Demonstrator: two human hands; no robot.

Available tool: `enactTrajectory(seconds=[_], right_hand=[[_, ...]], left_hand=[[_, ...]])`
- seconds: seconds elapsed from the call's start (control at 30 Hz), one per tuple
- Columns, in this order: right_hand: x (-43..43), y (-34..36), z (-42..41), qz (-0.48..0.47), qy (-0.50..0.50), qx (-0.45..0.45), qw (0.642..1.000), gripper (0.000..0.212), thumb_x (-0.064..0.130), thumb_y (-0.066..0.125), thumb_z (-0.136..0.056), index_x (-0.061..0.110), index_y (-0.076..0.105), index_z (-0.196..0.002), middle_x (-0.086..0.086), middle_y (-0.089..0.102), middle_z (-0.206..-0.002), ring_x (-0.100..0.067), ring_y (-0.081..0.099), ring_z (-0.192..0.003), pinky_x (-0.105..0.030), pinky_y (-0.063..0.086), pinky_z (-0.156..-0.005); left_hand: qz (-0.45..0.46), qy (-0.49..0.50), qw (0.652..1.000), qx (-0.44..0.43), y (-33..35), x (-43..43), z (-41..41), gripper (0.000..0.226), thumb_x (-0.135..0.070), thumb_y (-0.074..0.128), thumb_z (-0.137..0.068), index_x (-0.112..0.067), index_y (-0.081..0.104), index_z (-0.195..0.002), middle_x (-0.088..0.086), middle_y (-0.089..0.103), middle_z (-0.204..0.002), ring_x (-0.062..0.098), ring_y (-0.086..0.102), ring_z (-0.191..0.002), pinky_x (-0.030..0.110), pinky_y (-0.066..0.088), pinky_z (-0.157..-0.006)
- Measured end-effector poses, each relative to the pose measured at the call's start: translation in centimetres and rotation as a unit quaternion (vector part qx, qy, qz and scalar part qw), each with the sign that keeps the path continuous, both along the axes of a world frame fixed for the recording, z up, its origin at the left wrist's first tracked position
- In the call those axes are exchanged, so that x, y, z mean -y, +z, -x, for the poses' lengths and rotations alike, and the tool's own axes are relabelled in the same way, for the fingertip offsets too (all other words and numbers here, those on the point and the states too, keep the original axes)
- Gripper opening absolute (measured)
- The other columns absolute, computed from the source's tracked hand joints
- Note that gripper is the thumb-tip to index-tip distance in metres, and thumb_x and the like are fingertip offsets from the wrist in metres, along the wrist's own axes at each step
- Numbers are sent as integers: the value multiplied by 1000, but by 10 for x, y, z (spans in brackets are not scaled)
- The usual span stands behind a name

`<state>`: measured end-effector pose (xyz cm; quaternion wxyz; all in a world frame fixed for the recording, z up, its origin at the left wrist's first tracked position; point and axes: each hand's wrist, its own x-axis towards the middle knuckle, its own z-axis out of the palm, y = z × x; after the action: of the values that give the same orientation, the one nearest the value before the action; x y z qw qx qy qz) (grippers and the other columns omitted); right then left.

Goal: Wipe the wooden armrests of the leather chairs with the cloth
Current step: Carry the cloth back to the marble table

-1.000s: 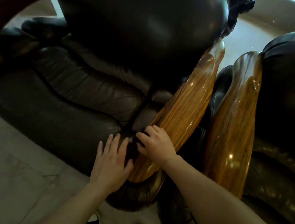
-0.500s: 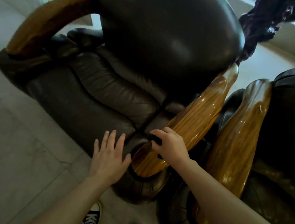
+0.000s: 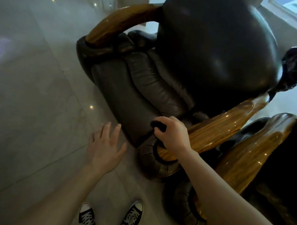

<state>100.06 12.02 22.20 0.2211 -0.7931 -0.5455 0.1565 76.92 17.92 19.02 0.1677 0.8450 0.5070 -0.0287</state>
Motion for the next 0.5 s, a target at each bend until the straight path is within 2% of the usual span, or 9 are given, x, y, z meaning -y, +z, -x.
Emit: enactTrajectory(seconds=[0.13,0.3,0.37,0.5], right_hand=[[-8,32,40,6,24,-1,1000,32,33,68,-90,35,67,-121,9,57,-99,-9,55,-87,-20,40,-70],[-18,60,91,1,56,9,998,29,33,67,-90,35,68,-119,8,59,-96,-10,57,-86,-19,40,-68],[-21,69,110,3,64,6,998,29,33,67,-90,35,69,-118,7,60,-95,-12,58,-87,-24,43,-71],[-22,88,154,20,90,7,996,29,32,66,-90,35,69,-118,3,62,-99,-16,60,-91,-34,53,-80]], left_hand=[[-23,32,999,-1,29,6,48,71,-58,36,-93,-21,25,-153,16,32,-154,34,33,-140,54,28,-111],[-25,73,997,-12,55,10,108,71,-57,35,-92,-19,26,-152,18,31,-155,37,24,-145,56,27,-112],[-29,84,996,-8,62,15,131,71,-55,39,-92,-19,25,-152,18,31,-155,37,23,-145,57,26,-112],[-9,116,993,-9,75,25,172,72,-58,33,-92,-22,20,-153,14,25,-158,35,18,-147,57,23,-114]])
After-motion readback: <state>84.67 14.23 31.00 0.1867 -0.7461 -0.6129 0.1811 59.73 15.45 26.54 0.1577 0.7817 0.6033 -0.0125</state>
